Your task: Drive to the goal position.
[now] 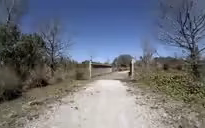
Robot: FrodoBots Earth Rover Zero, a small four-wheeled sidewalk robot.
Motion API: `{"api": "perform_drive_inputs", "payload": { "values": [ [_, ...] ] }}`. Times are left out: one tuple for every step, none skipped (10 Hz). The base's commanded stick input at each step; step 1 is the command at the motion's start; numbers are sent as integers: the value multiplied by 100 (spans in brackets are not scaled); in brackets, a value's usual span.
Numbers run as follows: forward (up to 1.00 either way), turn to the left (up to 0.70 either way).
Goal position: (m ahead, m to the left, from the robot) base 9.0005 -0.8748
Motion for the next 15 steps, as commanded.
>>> {"api": "perform_drive_inputs", "payload": {
  "values": [
    [70,0],
    [70,0],
    [70,0],
    [70,0],
    [70,0],
    [70,-10],
    [70,-29],
    [70,-35],
    [70,-35],
    [70,-35],
    [70,-30],
    [70,-1],
    [70,0],
    [70,0],
    [70,0]
  ]
}}
